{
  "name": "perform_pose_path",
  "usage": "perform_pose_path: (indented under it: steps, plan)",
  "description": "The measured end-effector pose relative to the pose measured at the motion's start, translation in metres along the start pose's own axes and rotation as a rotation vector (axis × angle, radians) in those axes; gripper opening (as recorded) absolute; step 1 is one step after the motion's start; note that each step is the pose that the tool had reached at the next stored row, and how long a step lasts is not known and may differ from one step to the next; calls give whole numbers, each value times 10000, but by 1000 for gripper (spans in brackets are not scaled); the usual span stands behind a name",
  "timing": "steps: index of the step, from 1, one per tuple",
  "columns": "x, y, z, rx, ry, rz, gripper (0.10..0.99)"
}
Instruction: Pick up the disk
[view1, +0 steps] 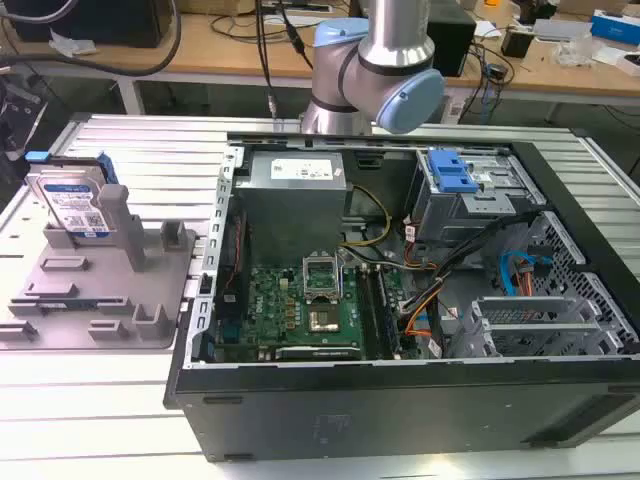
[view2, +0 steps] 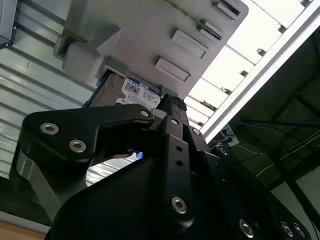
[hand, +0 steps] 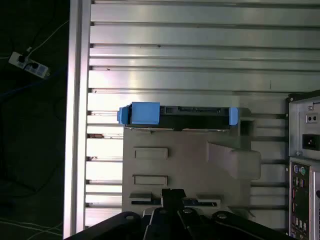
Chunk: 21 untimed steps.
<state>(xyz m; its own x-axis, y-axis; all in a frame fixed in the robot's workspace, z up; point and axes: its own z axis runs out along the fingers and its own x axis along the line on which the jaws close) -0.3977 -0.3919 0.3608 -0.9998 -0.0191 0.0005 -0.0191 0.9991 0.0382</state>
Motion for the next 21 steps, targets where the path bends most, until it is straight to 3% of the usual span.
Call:
perform_pose_path:
  steps: [12, 21]
  plan:
    - [0, 0, 0, 1, 1, -26, 106]
    - [0, 0, 0, 2, 63, -1650, 106]
